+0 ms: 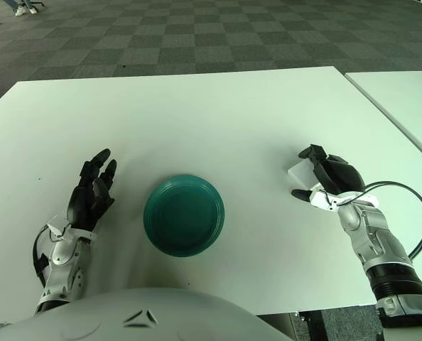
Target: Put the charger into the plate.
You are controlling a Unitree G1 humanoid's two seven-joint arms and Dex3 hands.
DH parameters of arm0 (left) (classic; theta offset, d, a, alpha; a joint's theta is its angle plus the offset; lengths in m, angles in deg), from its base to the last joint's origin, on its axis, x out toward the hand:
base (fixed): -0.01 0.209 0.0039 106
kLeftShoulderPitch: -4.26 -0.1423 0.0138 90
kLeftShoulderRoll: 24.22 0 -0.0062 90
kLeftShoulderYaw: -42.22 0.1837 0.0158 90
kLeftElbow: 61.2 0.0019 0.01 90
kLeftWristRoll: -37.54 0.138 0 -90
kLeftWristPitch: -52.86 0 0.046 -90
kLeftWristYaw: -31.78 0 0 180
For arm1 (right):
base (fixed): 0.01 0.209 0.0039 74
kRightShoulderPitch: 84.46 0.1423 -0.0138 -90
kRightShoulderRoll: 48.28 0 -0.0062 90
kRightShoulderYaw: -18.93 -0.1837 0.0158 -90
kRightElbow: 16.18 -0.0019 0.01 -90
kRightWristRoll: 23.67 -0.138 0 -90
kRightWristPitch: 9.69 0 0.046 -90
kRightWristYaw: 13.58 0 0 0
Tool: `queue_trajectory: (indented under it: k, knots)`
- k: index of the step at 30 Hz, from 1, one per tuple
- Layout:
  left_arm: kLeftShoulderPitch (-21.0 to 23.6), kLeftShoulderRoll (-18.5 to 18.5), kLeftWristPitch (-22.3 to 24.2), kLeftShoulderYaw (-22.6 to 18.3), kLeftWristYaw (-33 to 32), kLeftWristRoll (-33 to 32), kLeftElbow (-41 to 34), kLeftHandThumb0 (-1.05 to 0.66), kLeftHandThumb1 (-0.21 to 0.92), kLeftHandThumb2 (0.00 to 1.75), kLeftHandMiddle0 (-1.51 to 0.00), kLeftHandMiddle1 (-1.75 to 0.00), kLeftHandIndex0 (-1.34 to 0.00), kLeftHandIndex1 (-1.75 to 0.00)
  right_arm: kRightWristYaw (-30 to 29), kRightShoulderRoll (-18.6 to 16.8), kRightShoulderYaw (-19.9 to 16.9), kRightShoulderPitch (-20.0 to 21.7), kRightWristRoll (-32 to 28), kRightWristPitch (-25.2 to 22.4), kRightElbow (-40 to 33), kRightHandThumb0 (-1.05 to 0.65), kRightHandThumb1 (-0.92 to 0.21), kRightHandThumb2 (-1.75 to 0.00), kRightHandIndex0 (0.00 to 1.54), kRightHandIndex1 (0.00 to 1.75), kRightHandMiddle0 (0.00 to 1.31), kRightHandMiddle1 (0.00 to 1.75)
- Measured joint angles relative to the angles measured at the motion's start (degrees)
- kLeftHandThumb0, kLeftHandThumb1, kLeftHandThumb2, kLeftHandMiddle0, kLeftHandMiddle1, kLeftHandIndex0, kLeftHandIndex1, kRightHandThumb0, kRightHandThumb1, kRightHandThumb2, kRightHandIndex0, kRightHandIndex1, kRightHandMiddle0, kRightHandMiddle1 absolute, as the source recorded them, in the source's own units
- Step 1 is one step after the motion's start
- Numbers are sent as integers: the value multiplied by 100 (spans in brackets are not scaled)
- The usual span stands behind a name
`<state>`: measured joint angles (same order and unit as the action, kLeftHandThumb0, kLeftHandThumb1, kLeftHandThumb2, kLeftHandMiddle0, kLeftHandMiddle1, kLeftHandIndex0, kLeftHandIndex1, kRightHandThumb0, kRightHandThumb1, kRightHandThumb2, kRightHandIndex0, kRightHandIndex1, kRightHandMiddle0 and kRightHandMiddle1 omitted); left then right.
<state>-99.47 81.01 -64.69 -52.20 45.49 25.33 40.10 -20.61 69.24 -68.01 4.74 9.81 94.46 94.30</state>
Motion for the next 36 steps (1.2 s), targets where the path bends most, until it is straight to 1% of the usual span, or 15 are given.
queue_trajectory:
  k: [7,13,16,20,24,28,32,36]
  knots:
    - [-2,-15,103,0,13,-10,-35,-85,92,91,-26,-1,0,-75,-162,-35,48,-2,-46,162,91,-41,-56,-100,85,175,43,175]
    - [-6,-17,153,-2,13,-10,-66,-85,92,90,-25,0,0,-74,-262,-34,67,-15,-44,217,80,-41,-56,-100,87,175,43,175]
    - [-8,-8,149,-6,3,-4,-67,-86,92,90,-25,0,0,-74,-214,-10,61,-16,-43,197,-23,-41,-57,-99,87,175,42,175]
    - [-21,10,152,-21,-43,23,-85,-88,92,90,-26,-1,0,-75,67,103,27,-46,22,28,-435,-41,-59,-97,88,175,41,175]
    - [-27,35,178,-40,-89,34,-114,-89,92,89,-28,-1,0,-77,88,207,-67,-80,184,-13,-865,-40,-60,-95,89,175,40,175]
    - [-38,44,193,-48,-85,16,-136,-88,92,88,-28,-2,0,-79,101,223,-208,-101,361,-147,-1459,-41,-59,-96,91,175,41,175]
    - [-45,39,192,-46,-27,-19,-131,-87,92,87,-28,-1,0,-79,256,133,-249,12,458,-340,-2282,-41,-58,-97,93,175,41,175]
    - [-28,45,180,-42,15,-31,-103,-86,92,87,-28,-1,0,-79,432,-150,-96,315,652,-543,-2884,-41,-58,-99,94,175,42,175]
